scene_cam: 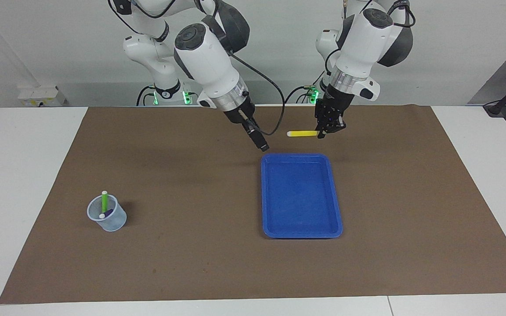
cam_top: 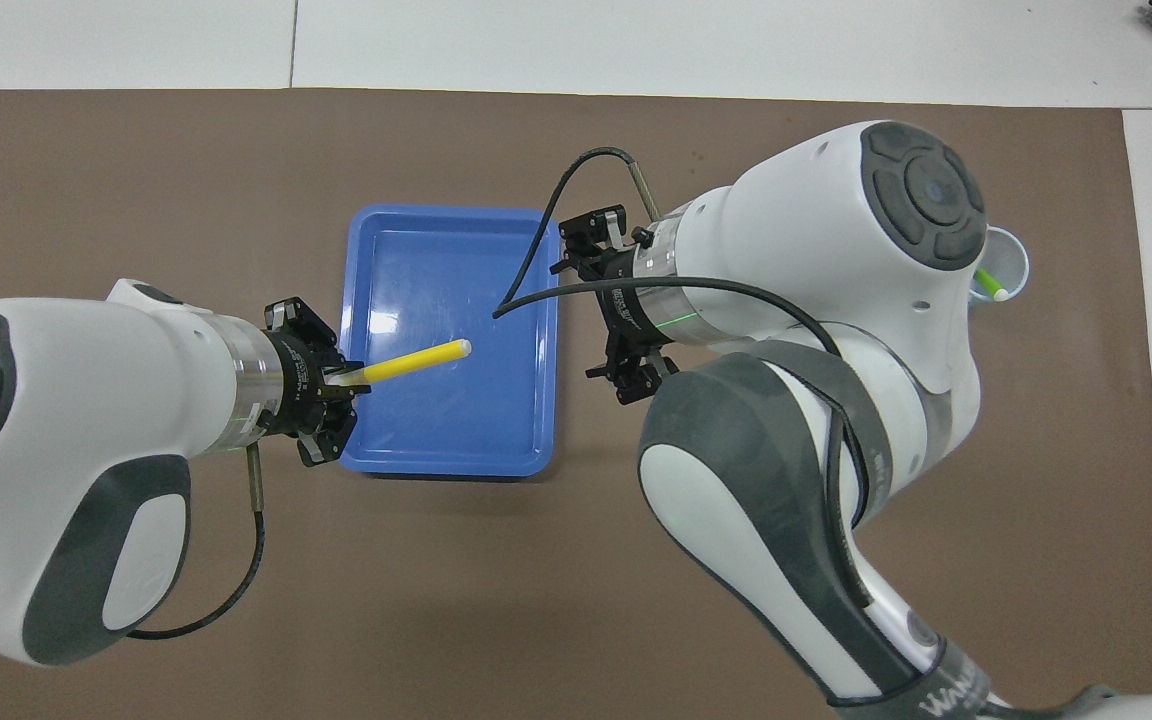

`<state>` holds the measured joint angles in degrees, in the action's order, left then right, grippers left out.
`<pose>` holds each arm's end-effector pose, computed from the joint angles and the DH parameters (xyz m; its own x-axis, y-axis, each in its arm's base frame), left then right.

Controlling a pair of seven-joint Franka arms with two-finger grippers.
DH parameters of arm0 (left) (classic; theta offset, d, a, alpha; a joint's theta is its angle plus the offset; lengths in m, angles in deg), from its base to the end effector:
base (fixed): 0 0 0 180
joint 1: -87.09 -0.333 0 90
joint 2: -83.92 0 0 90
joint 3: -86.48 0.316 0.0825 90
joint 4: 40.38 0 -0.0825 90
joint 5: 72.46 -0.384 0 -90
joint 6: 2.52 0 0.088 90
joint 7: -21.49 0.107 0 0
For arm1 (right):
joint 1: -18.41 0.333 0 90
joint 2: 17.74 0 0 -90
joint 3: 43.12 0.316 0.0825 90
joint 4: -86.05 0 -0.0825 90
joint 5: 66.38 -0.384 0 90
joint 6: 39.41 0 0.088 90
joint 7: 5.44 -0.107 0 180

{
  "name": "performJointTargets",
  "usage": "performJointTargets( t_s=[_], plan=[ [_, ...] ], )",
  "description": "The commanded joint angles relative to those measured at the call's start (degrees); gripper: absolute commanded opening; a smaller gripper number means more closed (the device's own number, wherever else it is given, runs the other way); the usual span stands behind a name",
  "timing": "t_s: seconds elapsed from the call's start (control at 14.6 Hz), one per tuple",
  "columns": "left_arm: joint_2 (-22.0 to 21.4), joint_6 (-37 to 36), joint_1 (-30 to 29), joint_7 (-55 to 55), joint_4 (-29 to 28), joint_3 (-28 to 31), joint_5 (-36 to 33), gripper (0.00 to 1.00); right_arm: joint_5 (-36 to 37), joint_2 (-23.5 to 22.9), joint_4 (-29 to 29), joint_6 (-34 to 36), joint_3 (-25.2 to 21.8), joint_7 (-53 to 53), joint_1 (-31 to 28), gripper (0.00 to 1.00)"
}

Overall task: Right arm passes pens to left for tray arrangement
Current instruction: 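Open the right gripper and withdraw it from the yellow pen, then lower the yellow pen into the tray while the right gripper returns to the cup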

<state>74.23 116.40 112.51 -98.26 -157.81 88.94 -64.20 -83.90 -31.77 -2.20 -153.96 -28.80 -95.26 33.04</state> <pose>0.4822 -0.2110 0.5325 -0.1609 0.9625 -0.2185 0.9785 0.1845 0.0922 0.5746 0.3191 0.5410 0.3949 -0.8492 -0.3507 -0.9177 -0.3466 -0.1940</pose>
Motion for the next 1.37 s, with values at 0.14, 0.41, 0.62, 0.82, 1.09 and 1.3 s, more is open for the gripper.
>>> performJointTargets(
  t_s=[0.14, 0.41, 0.62, 0.82, 1.09, 1.3],
  plan=[
    [0.1, 0.6, -1.7, 7.1, -3.3, -0.3, -0.5, 0.00, 9.5, 3.3, -3.1, 4.9, 0.3, 17.9, -3.3, 1.00],
    [4.5, 2.7, -1.4, 7.1, -3.1, -0.3, -1.9, 0.00, 13.1, 6.6, -4.7, 8.1, 0.3, 29.9, -6.4, 1.00],
    [6.6, 5.3, -1.9, 8.5, -3.0, -0.3, -2.2, 0.00, 14.4, 9.4, -7.0, 8.4, 0.3, 39.4, -8.3, 0.97],
    [9.1, 7.6, -2.0, 12.4, -3.3, -0.3, -2.3, 0.00, 14.5, 11.5, -7.2, 12.0, 0.4, 51.5, -12.5, 0.97],
    [10.5, 11.3, -2.9, 13.3, -4.0, -0.3, -2.3, 0.00, 15.8, 12.4, -9.2, 12.2, 0.2, 65.0, -17.5, 0.98],
    [12.7, 15.4, -2.7, 14.0, -6.0, -0.2, -2.7, 0.00, 20.3, 11.9, -10.0, 10.0, 0.1, 73.7, -20.5, 0.98]
  ],
)
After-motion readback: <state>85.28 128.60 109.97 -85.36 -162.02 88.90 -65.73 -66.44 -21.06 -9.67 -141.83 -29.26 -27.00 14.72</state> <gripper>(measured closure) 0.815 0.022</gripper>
